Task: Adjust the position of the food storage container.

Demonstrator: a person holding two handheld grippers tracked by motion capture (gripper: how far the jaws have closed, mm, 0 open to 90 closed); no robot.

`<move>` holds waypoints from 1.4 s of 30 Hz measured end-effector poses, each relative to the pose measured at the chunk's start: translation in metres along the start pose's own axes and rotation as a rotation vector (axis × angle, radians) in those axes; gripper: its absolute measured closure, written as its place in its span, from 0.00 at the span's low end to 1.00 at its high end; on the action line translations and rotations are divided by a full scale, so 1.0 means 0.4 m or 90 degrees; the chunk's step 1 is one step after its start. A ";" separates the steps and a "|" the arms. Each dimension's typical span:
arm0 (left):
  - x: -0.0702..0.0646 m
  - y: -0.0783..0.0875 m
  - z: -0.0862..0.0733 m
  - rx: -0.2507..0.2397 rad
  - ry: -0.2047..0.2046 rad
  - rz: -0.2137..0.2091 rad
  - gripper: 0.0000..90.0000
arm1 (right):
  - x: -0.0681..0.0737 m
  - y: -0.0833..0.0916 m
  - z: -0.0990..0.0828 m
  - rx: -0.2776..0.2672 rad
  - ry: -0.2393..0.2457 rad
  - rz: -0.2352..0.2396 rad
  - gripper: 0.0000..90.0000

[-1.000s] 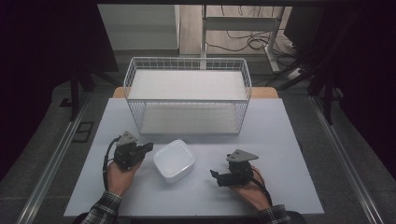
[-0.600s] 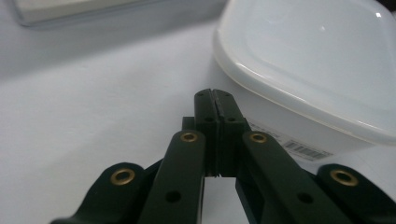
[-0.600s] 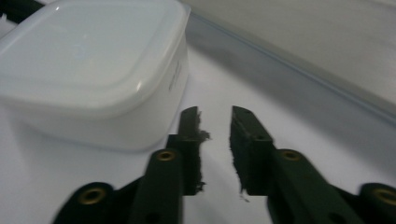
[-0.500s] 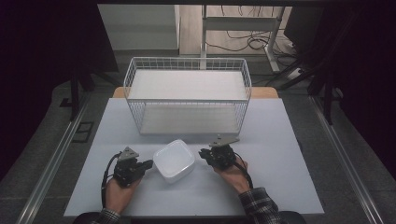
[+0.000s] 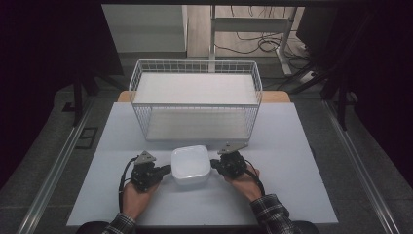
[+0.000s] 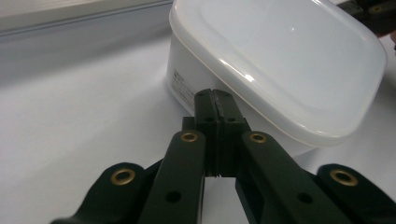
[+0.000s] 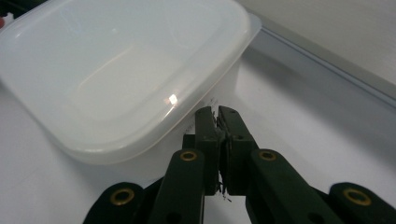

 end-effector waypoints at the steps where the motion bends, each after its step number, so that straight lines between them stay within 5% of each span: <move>1: -0.005 -0.004 0.002 -0.001 0.001 -0.006 1.00 | -0.001 0.007 -0.004 0.004 0.002 -0.003 0.96; 13: -0.059 -0.038 0.010 0.004 -0.015 -0.043 1.00 | -0.004 0.077 -0.047 0.038 0.003 -0.048 0.99; 20: -0.055 -0.026 0.017 -0.002 -0.022 -0.039 0.95 | 0.011 0.094 -0.057 0.033 -0.002 -0.051 0.98; 21: -0.046 -0.005 0.019 0.000 -0.057 -0.010 0.90 | 0.008 0.110 -0.048 0.013 0.001 -0.061 0.97; 22: -0.046 -0.005 0.019 0.000 -0.057 -0.010 0.86 | 0.008 0.110 -0.048 0.013 0.001 -0.061 0.97; 25: -0.036 0.029 0.006 0.001 -0.058 -0.019 0.72 | -0.002 0.148 -0.043 -0.026 -0.001 -0.076 0.85; 30: -0.037 0.057 -0.006 -0.005 -0.091 0.000 0.48 | -0.010 0.171 -0.056 -0.043 -0.012 -0.083 0.67; 31: -0.034 0.064 -0.009 -0.020 -0.091 0.004 0.34 | -0.012 0.180 -0.062 -0.051 -0.013 -0.090 0.58; 34: -0.034 0.068 -0.019 -0.026 -0.083 -0.002 0.27 | -0.013 0.187 -0.068 -0.060 -0.007 -0.093 0.49; 39: -0.042 0.062 -0.042 -0.017 -0.088 -0.001 0.10 | -0.015 0.193 -0.091 -0.071 -0.003 -0.094 0.16; 42: -0.040 0.056 -0.048 -0.009 -0.095 0.013 0.08 | -0.018 0.193 -0.103 -0.065 -0.002 -0.101 0.09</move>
Point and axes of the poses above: each handheld gripper's, and its own axes: y roughly backward along the jaws, z roughly out of its top, x roughly to its left, the point moved 7 cm from there along -y, roughly forward along the jaws, and after that the axes turned 3 degrees about -x, right-handed, at the moved point
